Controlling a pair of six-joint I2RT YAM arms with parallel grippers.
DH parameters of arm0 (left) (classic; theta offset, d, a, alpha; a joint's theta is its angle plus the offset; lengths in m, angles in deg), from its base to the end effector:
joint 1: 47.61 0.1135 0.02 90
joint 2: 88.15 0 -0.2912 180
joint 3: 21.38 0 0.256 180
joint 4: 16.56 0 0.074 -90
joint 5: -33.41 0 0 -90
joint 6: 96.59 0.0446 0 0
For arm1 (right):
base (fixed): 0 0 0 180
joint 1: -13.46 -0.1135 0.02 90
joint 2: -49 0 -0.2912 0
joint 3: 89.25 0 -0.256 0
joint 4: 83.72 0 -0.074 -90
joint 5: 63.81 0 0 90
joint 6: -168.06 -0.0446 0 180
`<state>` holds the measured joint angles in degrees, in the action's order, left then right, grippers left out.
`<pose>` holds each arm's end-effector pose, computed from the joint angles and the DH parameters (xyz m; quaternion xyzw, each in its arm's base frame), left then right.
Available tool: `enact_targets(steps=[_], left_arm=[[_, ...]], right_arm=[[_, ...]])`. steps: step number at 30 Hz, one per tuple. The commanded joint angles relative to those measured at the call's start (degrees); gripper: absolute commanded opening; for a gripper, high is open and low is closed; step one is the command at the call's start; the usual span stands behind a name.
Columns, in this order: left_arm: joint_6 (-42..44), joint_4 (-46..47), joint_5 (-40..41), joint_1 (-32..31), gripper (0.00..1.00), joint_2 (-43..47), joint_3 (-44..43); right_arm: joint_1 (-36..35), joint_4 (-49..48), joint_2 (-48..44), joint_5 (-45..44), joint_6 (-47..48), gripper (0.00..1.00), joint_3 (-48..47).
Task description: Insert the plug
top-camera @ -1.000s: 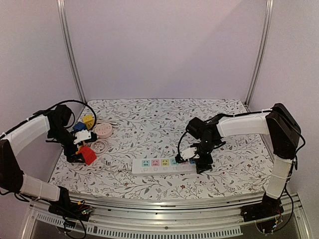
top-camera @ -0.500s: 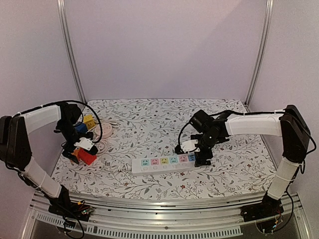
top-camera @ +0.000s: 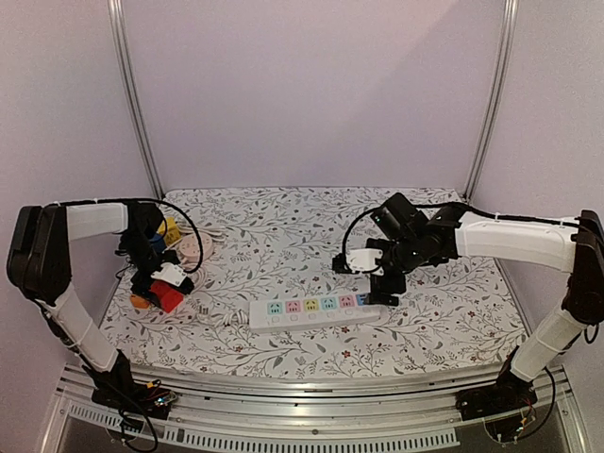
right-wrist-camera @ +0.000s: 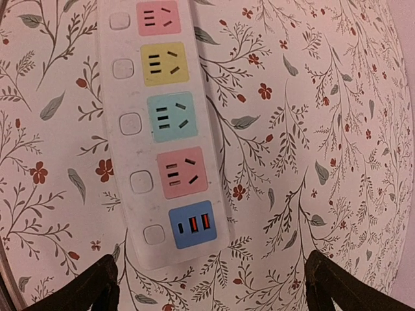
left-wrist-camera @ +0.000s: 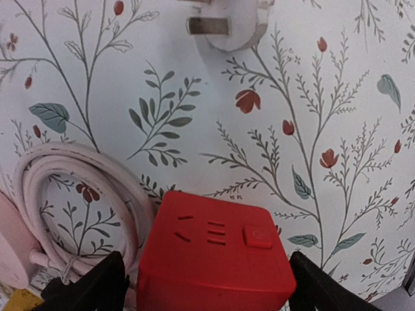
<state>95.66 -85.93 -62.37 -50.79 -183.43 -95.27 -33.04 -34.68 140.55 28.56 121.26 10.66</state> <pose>0.2829 -0.0202 0.1917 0.7944 0.6053 -0.0378 0.0341 0.2307 0.2458 0.2505 -0.6856 0.6817 0.0273 0.2539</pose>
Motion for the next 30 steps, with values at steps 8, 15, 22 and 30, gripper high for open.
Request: enact_targets(steps=[8, 15, 22, 30], left_arm=[[-6.24, -0.79, -0.52, -1.70, 0.10, 5.05, 2.28], [-47.80, -4.95, -31.70, -3.53, 0.00, 11.93, -15.83], [-72.13, -3.46, -52.19, -10.06, 0.00, 16.06, -27.02], [-87.83, 2.10, -52.61, -16.85, 0.00, 15.12, -31.41]], right_arm=[[-0.31, -5.48, -6.09, 2.41, -9.27, 0.99, 0.30], [-0.33, -8.82, -11.04, 7.40, -24.76, 0.99, -6.35], [-0.76, -21.62, -10.73, 24.28, -42.08, 0.99, -11.95], [-4.91, -22.54, -2.65, 24.04, -51.93, 0.98, -22.80]])
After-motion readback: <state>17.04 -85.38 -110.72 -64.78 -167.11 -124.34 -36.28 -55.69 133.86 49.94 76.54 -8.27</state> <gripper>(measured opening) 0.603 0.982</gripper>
